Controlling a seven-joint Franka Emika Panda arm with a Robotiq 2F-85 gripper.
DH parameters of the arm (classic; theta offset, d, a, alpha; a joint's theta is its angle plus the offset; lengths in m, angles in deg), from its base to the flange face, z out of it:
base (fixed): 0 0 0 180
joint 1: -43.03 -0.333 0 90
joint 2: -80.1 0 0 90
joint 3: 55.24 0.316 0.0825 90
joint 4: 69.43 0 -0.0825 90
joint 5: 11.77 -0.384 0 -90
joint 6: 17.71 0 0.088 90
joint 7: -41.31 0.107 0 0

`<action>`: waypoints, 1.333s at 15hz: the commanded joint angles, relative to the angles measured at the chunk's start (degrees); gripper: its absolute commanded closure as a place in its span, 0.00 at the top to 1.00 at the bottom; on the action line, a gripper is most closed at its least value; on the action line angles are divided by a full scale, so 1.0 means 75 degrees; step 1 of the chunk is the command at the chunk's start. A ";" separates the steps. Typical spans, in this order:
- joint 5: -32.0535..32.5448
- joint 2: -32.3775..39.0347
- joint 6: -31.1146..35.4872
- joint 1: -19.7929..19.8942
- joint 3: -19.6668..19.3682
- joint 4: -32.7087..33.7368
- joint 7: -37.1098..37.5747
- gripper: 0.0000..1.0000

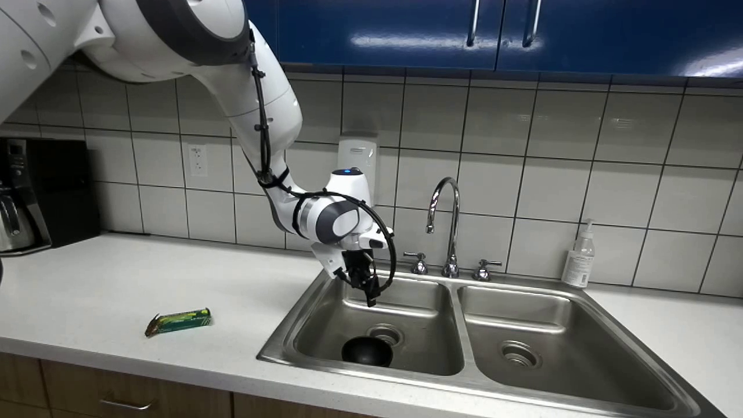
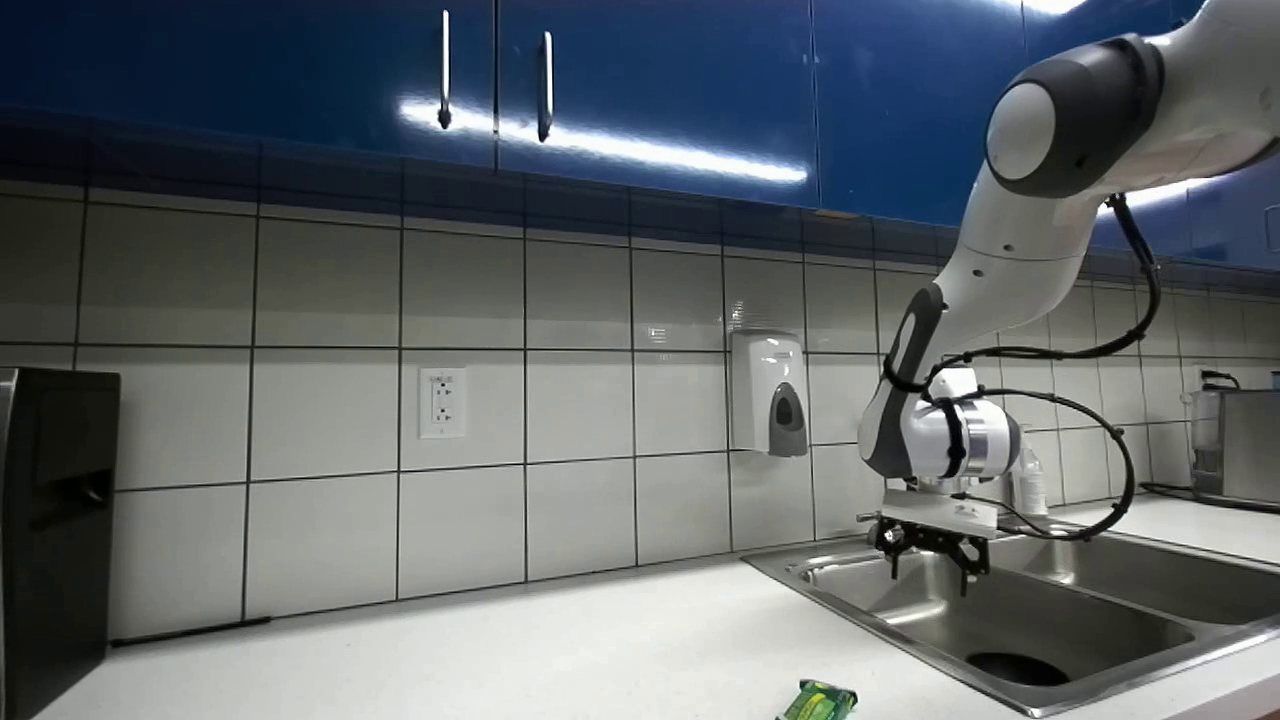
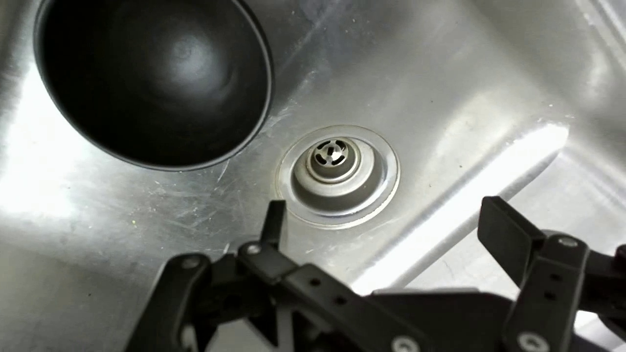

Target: Pick the black bowl and put it in the sink

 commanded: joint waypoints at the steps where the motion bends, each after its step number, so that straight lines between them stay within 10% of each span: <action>1: -0.0021 -0.0819 -0.0174 0.0041 0.0278 -0.0661 -0.0252 1.00; 20: 0.0110 -0.4503 -0.1117 -0.0217 0.1053 -0.3507 -0.1969 1.00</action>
